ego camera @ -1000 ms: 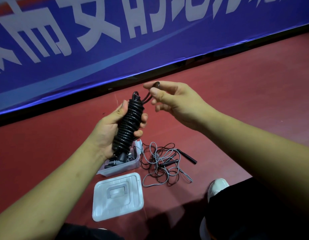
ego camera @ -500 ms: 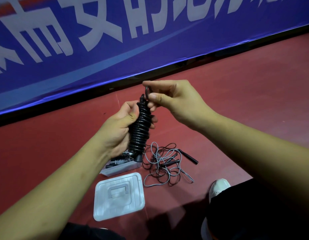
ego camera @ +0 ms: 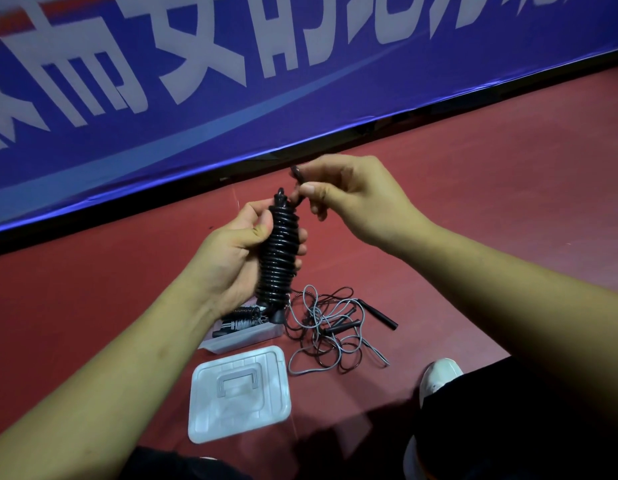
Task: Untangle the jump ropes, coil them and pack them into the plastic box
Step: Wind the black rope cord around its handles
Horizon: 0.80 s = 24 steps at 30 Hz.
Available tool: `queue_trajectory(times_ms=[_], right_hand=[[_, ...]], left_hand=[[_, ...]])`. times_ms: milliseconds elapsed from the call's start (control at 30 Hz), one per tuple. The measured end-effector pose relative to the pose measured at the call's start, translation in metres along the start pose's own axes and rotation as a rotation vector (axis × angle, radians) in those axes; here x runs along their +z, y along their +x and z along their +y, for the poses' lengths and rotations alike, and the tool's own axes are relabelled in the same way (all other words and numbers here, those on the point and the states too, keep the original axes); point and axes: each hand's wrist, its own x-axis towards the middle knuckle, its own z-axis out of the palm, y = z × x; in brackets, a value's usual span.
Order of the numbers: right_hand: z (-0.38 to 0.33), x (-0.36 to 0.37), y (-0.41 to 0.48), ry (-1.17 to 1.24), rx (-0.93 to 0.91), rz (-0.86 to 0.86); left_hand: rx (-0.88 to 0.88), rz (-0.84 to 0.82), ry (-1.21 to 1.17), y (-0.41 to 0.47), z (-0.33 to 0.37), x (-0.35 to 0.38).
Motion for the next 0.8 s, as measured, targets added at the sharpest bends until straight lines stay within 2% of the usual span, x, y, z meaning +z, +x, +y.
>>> queue_trajectory(times_ms=[200,533,800], right_hand=[[-0.008,-0.003,-0.001,-0.286,-0.034,-0.073],[-0.015,-0.008,-0.001,-0.388,0.098,-0.101],[-0.021,-0.007,-0.001,-0.602,0.061,-0.137]], left_hand=[[-0.008,0.031,-0.006,0.001,-0.001,0.002],[-0.111,0.079,-0.013,0.009,-0.011,-0.001],[-0.120,0.092,0.084,0.009,-0.014,-0.002]])
